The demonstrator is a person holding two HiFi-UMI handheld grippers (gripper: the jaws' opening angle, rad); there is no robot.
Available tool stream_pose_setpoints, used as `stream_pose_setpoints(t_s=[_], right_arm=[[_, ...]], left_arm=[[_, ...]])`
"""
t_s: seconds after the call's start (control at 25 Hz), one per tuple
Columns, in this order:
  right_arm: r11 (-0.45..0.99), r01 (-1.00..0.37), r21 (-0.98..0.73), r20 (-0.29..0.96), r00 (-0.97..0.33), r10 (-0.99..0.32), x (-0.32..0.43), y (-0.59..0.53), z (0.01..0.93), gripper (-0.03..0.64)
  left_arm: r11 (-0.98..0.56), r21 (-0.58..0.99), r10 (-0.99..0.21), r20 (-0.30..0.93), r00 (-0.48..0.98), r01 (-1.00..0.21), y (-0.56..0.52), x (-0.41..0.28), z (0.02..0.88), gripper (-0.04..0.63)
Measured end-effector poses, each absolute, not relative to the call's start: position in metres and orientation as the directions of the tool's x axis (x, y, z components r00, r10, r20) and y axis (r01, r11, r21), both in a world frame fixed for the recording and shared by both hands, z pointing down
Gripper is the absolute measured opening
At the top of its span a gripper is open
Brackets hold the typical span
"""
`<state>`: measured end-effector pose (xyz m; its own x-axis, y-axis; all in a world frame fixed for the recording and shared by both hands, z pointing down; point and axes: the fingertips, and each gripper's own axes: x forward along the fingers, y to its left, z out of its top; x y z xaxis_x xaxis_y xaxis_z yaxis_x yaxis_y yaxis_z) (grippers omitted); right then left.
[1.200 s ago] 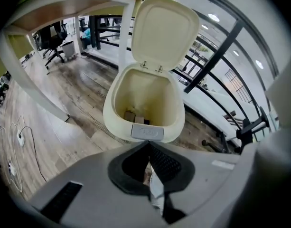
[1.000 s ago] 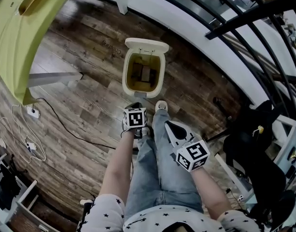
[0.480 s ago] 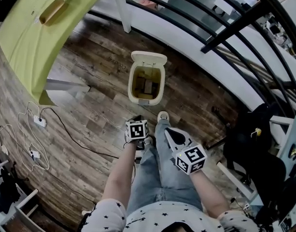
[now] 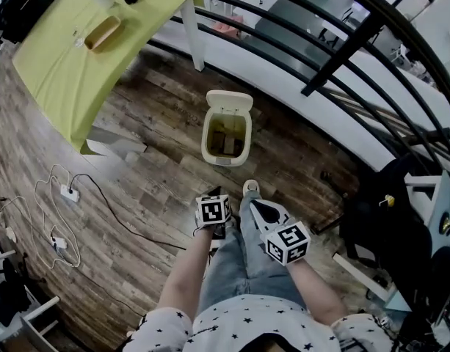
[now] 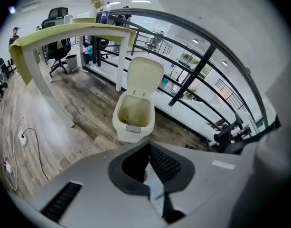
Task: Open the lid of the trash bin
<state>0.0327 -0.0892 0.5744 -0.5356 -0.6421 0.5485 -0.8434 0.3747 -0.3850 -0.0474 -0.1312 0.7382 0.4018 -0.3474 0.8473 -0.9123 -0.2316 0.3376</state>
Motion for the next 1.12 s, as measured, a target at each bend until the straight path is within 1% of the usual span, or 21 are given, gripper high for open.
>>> stream_pose_setpoints(t_s=[0.36, 0.92, 1.12], right_arm=[[0.392, -0.850, -0.352, 0.515, -0.526, -0.677, 0.028, -0.068, 0.534, -0.006], [0.405, -0.854, -0.327, 0.487, -0.519, -0.702, 0.022, -0.037, 0.494, -0.006], [0.426, -0.851, -0.307, 0.459, -0.525, -0.717, 0.020, -0.039, 0.472, -0.006]], left_arm=[[-0.204, 0.384, -0.402, 0.806, 0.434, -0.901, -0.097, -0.058, 0.677, 0.012], [-0.244, 0.413, -0.456, 0.750, 0.480, -0.877, -0.058, -0.070, 0.594, 0.012], [-0.279, 0.427, -0.491, 0.707, 0.510, -0.860, -0.057, -0.071, 0.554, 0.012]])
